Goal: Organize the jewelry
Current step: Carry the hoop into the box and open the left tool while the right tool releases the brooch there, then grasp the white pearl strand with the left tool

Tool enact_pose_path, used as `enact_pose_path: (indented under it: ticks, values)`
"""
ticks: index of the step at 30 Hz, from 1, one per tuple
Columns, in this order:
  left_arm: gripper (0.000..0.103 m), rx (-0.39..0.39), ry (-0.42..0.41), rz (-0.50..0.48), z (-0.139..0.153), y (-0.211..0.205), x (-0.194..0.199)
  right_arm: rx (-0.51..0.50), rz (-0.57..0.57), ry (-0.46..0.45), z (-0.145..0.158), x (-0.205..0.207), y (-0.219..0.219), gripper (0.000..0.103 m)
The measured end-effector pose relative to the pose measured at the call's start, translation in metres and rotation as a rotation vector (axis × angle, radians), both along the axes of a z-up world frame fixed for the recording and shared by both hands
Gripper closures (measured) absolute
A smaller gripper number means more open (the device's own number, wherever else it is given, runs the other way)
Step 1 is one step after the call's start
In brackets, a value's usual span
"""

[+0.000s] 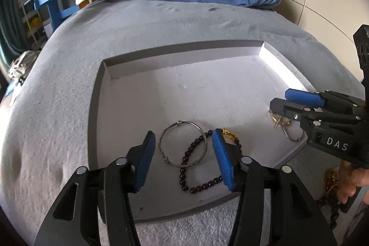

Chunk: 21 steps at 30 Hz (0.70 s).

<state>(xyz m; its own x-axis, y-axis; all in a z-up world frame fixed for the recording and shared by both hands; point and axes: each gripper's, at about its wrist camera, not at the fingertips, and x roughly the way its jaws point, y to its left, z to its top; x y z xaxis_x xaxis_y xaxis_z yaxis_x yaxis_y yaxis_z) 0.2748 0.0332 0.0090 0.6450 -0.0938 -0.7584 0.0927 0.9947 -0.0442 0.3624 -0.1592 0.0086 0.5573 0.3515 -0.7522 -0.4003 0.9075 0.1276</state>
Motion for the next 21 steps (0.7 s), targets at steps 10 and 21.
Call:
enact_pose_path:
  ticks: [10,21]
  values:
    - [0.021,-0.050,-0.116,0.037,0.023,0.013,-0.048,0.092,-0.039,-0.113,0.025,-0.056,-0.025,0.034]
    - [0.020,-0.100,-0.134,0.068,0.015,0.023,-0.120,0.125,-0.118,-0.149,0.028,-0.119,-0.063,0.033]
